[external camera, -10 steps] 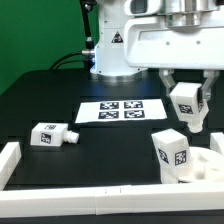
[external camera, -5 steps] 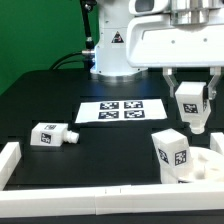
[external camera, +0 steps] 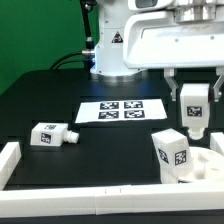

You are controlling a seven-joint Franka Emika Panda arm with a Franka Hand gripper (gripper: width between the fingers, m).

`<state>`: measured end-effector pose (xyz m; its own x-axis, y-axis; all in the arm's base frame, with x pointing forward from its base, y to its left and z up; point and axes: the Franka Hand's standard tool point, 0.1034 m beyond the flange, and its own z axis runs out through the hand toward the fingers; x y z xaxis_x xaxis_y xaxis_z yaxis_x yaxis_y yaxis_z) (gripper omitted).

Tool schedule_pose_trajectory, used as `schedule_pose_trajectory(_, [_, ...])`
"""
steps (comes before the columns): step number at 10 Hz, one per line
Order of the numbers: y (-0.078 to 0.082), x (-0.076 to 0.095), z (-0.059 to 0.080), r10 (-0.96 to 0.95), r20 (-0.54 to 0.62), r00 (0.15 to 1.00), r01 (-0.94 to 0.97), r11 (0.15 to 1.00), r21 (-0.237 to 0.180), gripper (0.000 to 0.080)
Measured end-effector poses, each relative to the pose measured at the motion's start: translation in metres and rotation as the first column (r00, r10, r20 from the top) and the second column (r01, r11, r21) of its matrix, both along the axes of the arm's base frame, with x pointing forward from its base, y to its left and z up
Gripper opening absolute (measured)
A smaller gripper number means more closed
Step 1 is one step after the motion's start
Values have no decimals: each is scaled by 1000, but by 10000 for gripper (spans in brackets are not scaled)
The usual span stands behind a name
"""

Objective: Assemble stool

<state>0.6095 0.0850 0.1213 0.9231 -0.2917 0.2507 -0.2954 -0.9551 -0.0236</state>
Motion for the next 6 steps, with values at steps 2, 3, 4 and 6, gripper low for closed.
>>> schedule_pose_trajectory(2, [11, 13, 4, 37, 24, 999, -36, 999, -17, 335])
schedule_pose_trajectory(3, [15, 12, 2, 44, 27, 999, -44, 999, -17, 335])
schedule_pose_trajectory(4, [13, 11, 1, 37, 25, 999, -37, 999, -13, 335])
schedule_pose_trajectory(6, [23, 12, -8, 55, 33, 998, -54, 998, -22, 335])
